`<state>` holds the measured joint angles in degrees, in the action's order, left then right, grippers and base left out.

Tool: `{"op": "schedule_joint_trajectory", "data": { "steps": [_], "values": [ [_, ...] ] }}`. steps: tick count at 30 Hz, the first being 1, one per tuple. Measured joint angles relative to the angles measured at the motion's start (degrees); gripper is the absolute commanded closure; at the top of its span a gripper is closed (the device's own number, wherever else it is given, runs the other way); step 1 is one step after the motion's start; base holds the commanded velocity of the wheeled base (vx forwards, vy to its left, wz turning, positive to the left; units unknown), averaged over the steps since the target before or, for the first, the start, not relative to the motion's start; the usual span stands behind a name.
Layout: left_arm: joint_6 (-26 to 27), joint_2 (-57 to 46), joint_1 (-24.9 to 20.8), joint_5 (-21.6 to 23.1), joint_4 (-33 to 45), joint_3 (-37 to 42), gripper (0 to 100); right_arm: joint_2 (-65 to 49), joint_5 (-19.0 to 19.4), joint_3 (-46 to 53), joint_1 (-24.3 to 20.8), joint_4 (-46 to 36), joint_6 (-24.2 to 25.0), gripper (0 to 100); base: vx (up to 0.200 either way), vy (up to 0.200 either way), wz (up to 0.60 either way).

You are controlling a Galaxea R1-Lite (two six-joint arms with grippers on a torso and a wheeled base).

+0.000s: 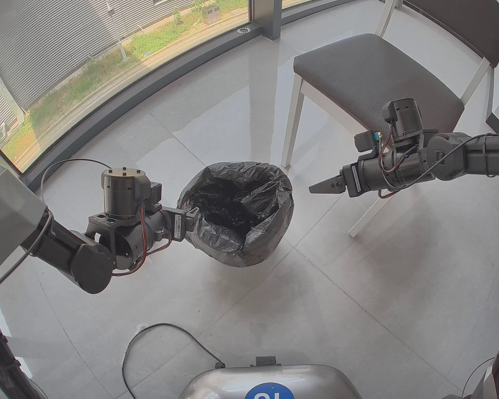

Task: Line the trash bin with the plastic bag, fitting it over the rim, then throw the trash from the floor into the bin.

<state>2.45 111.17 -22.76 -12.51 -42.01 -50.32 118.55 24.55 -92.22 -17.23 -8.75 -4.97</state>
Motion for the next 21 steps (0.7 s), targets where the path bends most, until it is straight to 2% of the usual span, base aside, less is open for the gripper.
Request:
{"op": "schedule_joint_trajectory", "data": {
  "steps": [9, 16, 21],
  "values": [
    [1.0, -0.7, -3.8, -4.5, 1.0, -2.3, 0, -4.2, -0.1, 5.0, -1.1, 0.0, -0.1, 0, 0.000, 0.000, 0.00],
    [1.0, -0.4, -6.2, -11.0, -1.0, -2.6, 0, -6.0, -0.1, 6.5, -1.5, 0.0, 0.1, 0, -0.200, 0.000, 0.00],
    [0.7, 0.4, -8.3, -13.7, -3.9, -2.8, 0, -6.6, 0.0, 7.0, -1.6, -0.1, 0.4, 0, -0.200, 0.000, 0.00]
  ]
}}
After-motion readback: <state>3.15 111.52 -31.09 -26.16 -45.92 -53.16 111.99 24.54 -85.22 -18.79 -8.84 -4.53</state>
